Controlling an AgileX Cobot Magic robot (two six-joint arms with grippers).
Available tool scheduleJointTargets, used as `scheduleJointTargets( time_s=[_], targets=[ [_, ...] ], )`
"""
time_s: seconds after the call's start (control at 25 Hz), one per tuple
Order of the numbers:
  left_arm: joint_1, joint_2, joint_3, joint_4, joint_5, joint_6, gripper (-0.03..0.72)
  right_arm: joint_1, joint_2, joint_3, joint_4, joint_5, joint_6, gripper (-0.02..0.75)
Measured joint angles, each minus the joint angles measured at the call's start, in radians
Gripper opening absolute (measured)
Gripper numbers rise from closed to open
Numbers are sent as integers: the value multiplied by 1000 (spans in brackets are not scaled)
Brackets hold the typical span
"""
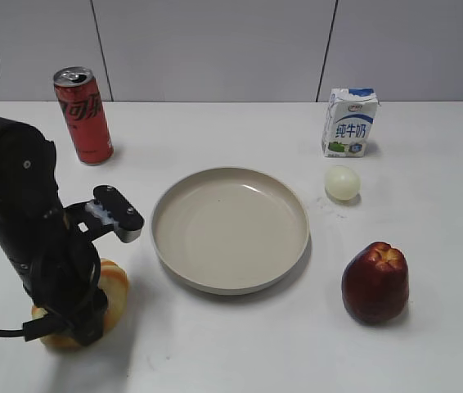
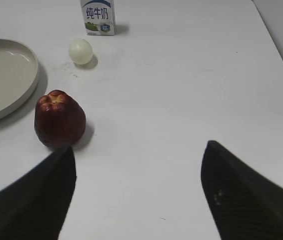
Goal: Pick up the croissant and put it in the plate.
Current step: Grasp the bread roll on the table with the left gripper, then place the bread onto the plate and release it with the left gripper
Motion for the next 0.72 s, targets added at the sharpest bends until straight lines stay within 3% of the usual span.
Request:
scheduleJointTargets(
  time_s=[0.16,0.44,0.72],
  targets=[
    [1,3,-3,25,-6,3,218,0,0,0,0,0,0,588],
    [1,9,-112,79,167,3,216,0,0,0,0,0,0,588],
    [0,-10,-380,141,324,3,216,0,0,0,0,0,0,588]
  ],
)
